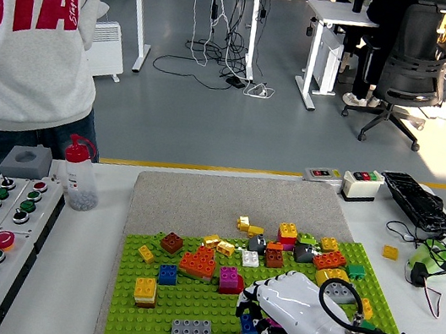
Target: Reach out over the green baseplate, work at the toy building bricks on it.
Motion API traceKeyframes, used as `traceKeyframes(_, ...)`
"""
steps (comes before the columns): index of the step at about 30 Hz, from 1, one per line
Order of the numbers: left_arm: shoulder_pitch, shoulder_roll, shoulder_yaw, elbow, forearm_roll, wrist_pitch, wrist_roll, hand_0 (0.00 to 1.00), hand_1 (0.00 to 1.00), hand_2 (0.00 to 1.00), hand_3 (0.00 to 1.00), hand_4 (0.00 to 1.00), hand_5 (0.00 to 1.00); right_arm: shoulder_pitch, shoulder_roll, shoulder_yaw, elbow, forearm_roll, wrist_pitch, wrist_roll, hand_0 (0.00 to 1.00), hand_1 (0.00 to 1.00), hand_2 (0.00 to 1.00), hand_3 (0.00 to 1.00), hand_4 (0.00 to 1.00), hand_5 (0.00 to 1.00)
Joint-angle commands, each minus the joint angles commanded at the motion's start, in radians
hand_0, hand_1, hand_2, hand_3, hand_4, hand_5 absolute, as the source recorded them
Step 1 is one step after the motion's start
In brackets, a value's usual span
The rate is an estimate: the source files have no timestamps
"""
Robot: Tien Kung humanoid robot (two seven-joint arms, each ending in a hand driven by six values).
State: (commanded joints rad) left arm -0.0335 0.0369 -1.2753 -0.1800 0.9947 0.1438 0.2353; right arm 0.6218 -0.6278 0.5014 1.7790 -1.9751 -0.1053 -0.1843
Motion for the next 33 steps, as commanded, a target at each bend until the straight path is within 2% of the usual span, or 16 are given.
traceKeyframes(18, 0.006, -0.002, -0.005, 0.0, 0.012, 0.0, 0.003, 0.724, 0.76, 0.765, 0.668, 0.472, 0.998, 0.009, 0.029, -0.037, -0.001, 0.011, 0.014, -0.005, 0.408, 0.503, 0.58, 0.539, 0.019, 0.056)
traceKeyframes(33, 0.003, -0.002, 0.0, 0.0, 0.006, -0.001, 0.0, 0.724, 0.761, 0.766, 0.669, 0.471, 0.998, 0.009, 0.04, -0.036, -0.063, 0.017, 0.014, -0.003, 0.404, 0.502, 0.577, 0.536, 0.021, 0.048)
